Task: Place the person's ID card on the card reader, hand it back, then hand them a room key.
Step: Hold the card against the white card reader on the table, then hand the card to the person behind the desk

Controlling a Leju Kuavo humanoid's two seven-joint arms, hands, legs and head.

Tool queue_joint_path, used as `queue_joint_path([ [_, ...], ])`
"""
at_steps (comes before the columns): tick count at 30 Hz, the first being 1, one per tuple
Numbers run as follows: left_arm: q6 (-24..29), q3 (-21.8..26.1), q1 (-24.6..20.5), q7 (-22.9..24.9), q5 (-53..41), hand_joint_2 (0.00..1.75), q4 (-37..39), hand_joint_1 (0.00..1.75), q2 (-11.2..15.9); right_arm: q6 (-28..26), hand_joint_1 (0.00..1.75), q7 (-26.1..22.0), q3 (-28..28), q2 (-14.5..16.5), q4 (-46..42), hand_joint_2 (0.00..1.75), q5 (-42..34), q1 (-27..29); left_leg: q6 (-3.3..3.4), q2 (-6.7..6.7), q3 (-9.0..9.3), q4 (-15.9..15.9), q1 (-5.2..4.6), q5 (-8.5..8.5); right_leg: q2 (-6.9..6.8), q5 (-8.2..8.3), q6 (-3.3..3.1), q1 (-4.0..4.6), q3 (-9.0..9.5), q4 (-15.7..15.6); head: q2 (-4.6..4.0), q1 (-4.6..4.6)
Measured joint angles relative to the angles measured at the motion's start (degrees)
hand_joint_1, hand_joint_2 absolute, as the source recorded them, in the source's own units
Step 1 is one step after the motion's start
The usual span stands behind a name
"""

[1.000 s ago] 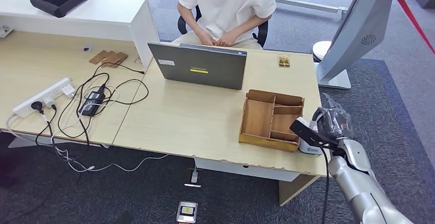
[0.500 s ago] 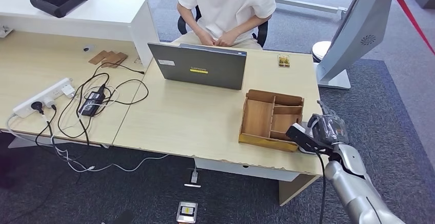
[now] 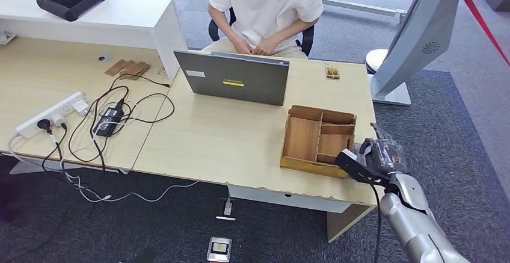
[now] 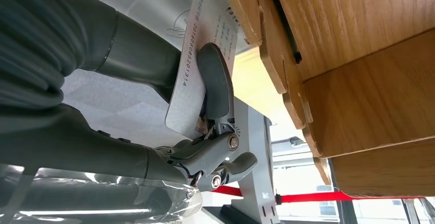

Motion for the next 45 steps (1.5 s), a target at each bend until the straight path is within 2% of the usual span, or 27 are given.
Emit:
queue_joint_path([
  [16,0.04,0.00,0.03,-0.30,0.02,1.75,0.00,0.00,-0.02,-0.85,1.75,-0.08,0.05,0.50,-0.40,1.75,0.15,-0.44,0.00,-0.01,0.00,0.00,-0.01,0.00,0.00,0.01,0.00,0.00,0.03,0.01,0.00,0.00],
  [23,0.04,0.00,-0.07,-0.09,-0.04,1.75,0.00,0.00,-0.04,-1.50,1.75,-0.01,0.09,0.41,-2.56,1.75,1.06,-3.34,0.00,-0.01,-0.02,0.00,-0.01,0.00,0.00,0.01,0.01,-0.01,-0.01,0.02,0.00,-0.01],
  [32,0.04,0.00,-0.07,-0.44,0.16,1.75,0.00,0.00,-0.04,1.30,1.75,1.36,0.09,0.19,-8.97,1.75,2.22,-8.39,0.00,-0.01,-0.03,0.00,-0.01,0.00,0.00,0.01,0.00,0.00,-0.02,0.02,0.00,-0.01],
  [39,-0.08,-0.01,-0.21,-0.63,-0.44,1.75,0.00,0.00,-0.08,2.52,1.75,1.36,0.14,0.26,-11.86,1.75,3.16,-9.66,0.00,-0.02,-0.04,0.00,-0.01,0.00,0.00,0.01,0.00,0.00,-0.02,0.02,0.00,0.00],
  [45,-1.57,-0.79,-1.66,0.22,-2.64,1.75,-0.02,0.00,-0.34,4.35,1.75,0.14,0.36,2.16,-12.04,1.75,4.88,-11.02,-0.01,-0.01,-0.06,0.00,0.00,0.02,0.00,0.03,-0.01,0.00,-0.04,0.05,0.00,0.00],
])
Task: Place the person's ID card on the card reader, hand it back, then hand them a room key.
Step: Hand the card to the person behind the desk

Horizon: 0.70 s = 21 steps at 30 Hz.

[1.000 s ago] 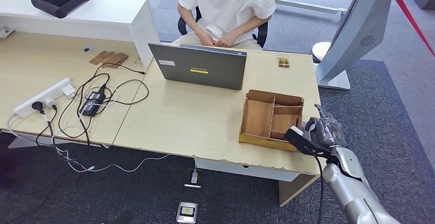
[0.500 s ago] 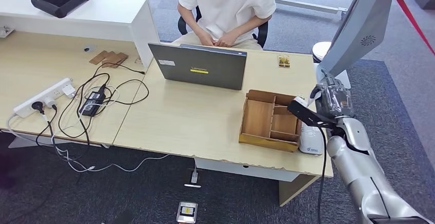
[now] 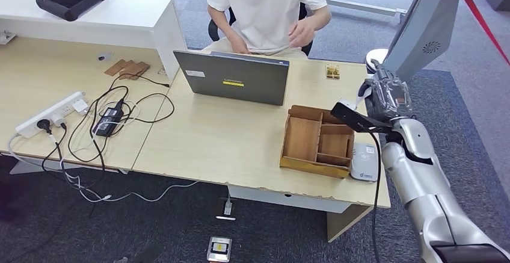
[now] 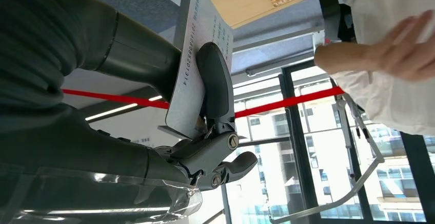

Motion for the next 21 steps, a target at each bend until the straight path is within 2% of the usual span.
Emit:
queue_joint_path([
  [7,-1.76,-2.11,-2.32,0.72,-2.88,1.75,-0.14,0.00,-0.52,1.10,1.75,-1.32,1.30,4.81,3.88,1.75,2.46,-5.73,-0.03,-0.01,-0.01,0.00,0.02,0.03,0.00,0.01,-0.01,0.01,-0.03,0.04,0.00,0.00],
  [12,-2.61,-3.97,-3.64,1.12,-4.23,1.75,-0.27,0.00,-1.02,2.80,1.75,0.46,2.61,8.10,8.28,1.75,4.23,-9.83,-0.03,-0.01,-0.04,0.00,0.02,0.03,0.00,0.01,-0.01,0.01,-0.05,0.03,0.00,0.00],
  [16,-2.80,-5.15,-4.35,1.54,-4.71,0.00,-0.34,0.00,-1.27,4.93,1.75,2.41,3.28,9.56,11.26,1.75,5.26,-12.33,-0.03,-0.02,-0.05,0.01,0.02,0.03,0.00,0.01,-0.01,0.01,-0.07,0.01,0.00,0.00],
  [21,-3.41,-6.62,-5.07,2.27,-5.38,0.00,-0.35,0.00,-1.45,6.76,1.75,4.20,3.86,9.94,14.63,1.75,5.77,-14.31,-0.02,-0.03,-0.08,0.02,0.01,0.03,-0.01,0.02,0.00,0.00,-0.09,-0.01,0.00,0.01],
])
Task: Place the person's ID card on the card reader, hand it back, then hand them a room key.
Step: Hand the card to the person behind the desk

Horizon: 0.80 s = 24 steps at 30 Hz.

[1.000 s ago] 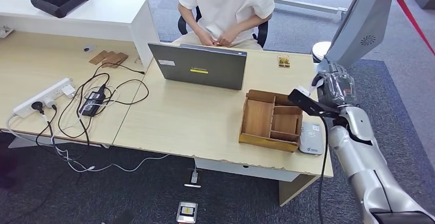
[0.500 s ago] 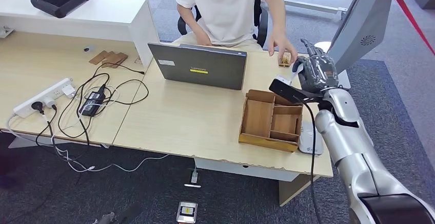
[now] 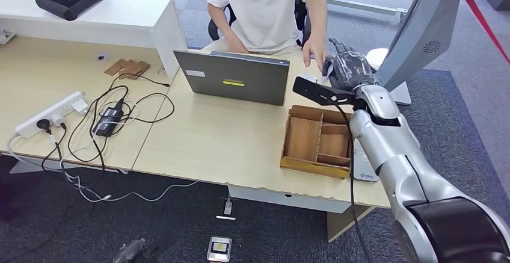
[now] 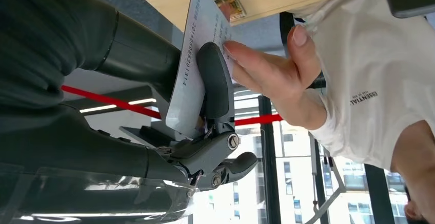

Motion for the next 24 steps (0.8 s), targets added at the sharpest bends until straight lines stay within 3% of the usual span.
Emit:
queue_joint_path([
  [4,-0.42,-0.85,-0.41,0.46,-0.21,0.00,0.00,0.00,-0.11,0.46,1.75,0.63,0.22,-0.21,1.51,1.75,0.30,-0.52,0.00,0.01,0.00,0.00,0.00,0.00,0.01,0.01,0.01,0.00,-0.01,0.00,0.00,-0.01],
  [5,-0.44,-0.99,-0.47,0.48,-0.22,0.00,0.00,0.00,-0.14,0.48,1.66,0.67,0.26,-0.25,1.76,1.75,0.36,-0.57,0.00,0.02,0.00,0.00,0.00,0.00,0.02,0.01,0.01,0.00,-0.01,0.00,0.00,-0.01],
  [8,-0.46,-1.27,-0.56,0.54,-0.18,0.00,0.00,0.00,-0.19,0.45,0.35,0.73,0.32,-0.27,2.42,1.75,0.52,-0.78,0.00,0.02,0.00,0.00,0.01,0.00,0.02,0.01,0.01,0.01,-0.02,0.01,0.00,-0.01],
  [9,-0.46,-1.38,-0.56,0.58,-0.12,0.00,0.00,0.00,-0.20,0.34,0.00,0.73,0.34,-0.26,2.62,1.75,0.57,-0.83,0.00,0.02,0.00,0.00,0.01,0.00,0.02,0.01,0.01,0.01,-0.02,0.01,0.00,-0.01],
  [17,-0.45,-2.02,-0.55,0.81,0.24,0.00,0.00,0.00,-0.18,-2.04,0.00,0.72,0.43,0.13,3.88,1.75,1.39,-1.34,0.00,0.02,0.00,-0.01,0.02,0.00,0.02,0.01,0.01,0.02,-0.01,0.02,0.00,-0.01],
  [21,-0.45,-2.09,-0.52,0.85,0.64,0.00,0.00,0.00,-0.15,-4.49,0.00,0.48,0.46,0.29,4.27,0.00,2.10,-1.58,0.00,0.02,0.00,0.00,0.01,0.01,0.02,0.03,0.02,0.01,0.00,0.02,0.00,-0.01],
  [24,-0.44,-2.10,-0.49,0.88,1.20,0.00,0.00,0.00,-0.01,-7.41,0.00,-0.26,0.46,0.36,4.44,0.00,2.50,-2.08,0.00,0.02,0.00,0.00,0.01,0.01,0.02,0.03,0.02,0.01,0.00,0.02,0.00,-0.01],
])
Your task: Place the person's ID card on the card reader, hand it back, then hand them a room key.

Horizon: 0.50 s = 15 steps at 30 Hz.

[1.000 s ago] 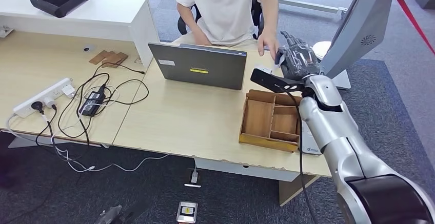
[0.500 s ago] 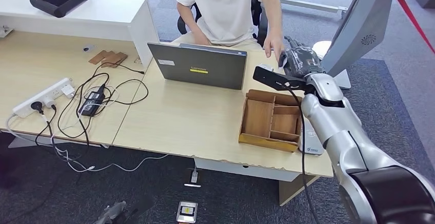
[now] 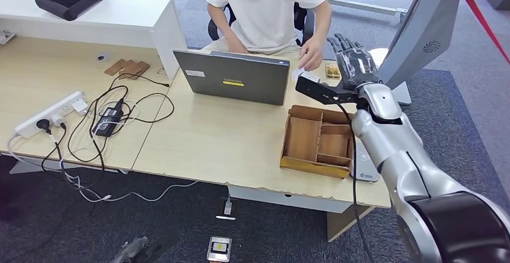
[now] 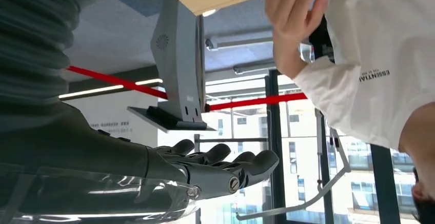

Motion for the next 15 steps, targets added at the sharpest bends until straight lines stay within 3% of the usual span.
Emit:
queue_joint_path([
  [6,0.11,0.00,0.27,-0.22,1.24,0.00,0.00,0.00,0.47,-5.91,0.00,-1.19,0.00,-0.19,0.03,0.00,0.62,-1.10,0.00,0.00,0.01,0.00,0.01,0.00,0.00,0.00,0.00,0.00,-0.02,0.00,0.00,-0.01],
  [10,0.44,0.00,0.79,-0.61,2.35,0.00,0.00,0.00,0.94,-13.71,0.00,-2.65,-0.02,-1.55,0.01,1.75,0.70,-2.04,0.00,0.00,0.00,0.01,0.00,0.00,0.00,0.00,0.00,0.00,-0.04,-0.02,0.00,-0.01],
  [15,1.05,0.00,1.46,-1.20,3.44,0.00,0.01,0.00,1.39,-20.51,0.00,-5.89,-1.19,-5.06,-1.54,1.75,1.48,-2.26,0.01,-0.01,0.02,0.05,-0.01,0.00,-0.01,0.00,0.00,-0.02,-0.02,-0.05,0.00,0.00],
])
